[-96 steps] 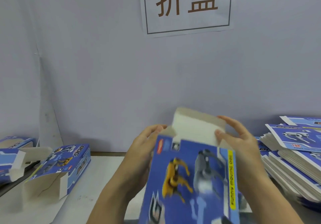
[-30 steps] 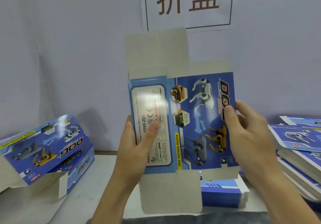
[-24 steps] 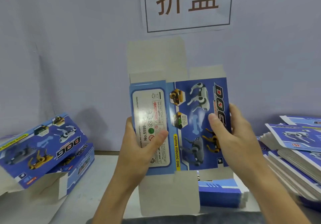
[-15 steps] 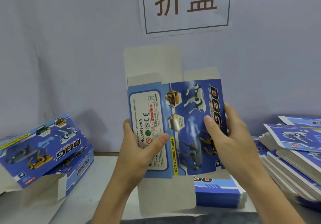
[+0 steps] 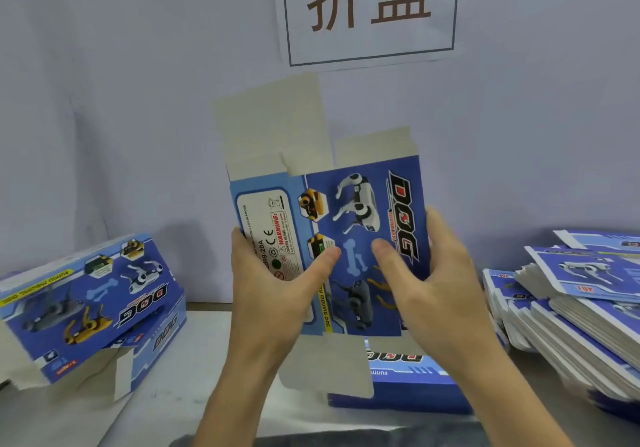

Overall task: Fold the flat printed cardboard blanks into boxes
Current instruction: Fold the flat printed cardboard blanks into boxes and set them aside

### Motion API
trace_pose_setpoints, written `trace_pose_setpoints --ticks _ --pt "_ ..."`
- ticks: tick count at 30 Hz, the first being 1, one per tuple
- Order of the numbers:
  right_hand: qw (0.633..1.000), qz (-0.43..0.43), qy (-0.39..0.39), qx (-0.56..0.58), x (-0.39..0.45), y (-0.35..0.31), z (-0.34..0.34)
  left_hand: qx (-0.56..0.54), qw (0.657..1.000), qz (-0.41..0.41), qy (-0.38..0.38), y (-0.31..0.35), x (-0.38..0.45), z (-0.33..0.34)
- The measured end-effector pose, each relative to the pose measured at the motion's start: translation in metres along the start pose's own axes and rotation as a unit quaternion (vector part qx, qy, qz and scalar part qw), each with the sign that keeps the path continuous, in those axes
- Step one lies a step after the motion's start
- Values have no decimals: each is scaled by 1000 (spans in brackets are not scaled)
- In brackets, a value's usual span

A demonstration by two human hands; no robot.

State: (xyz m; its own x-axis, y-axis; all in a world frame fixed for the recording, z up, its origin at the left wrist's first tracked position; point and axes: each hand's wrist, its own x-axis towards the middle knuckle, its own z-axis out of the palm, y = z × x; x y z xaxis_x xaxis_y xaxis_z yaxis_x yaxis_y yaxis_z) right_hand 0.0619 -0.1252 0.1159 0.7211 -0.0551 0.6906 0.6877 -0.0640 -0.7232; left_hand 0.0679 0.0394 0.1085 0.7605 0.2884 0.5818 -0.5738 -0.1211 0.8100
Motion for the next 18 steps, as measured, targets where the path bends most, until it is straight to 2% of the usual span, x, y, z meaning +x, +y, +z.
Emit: trace_pose_setpoints --ticks 8,12,14,18 --pt "997 20 -66 -33 -3 3 8 -12 997 -30 -74 4 -2 -2" --pt "994 55 -96 2 -5 2 10 -14 994 -18 -104 11 -6 -3" --pt "994 56 -93 27 -3 -1 5 -22 992 -23 -121 13 -4 -8" --pt "999 -20 -43 25 -1 -7 -9 -16 986 -42 -160 18 -7 -8"
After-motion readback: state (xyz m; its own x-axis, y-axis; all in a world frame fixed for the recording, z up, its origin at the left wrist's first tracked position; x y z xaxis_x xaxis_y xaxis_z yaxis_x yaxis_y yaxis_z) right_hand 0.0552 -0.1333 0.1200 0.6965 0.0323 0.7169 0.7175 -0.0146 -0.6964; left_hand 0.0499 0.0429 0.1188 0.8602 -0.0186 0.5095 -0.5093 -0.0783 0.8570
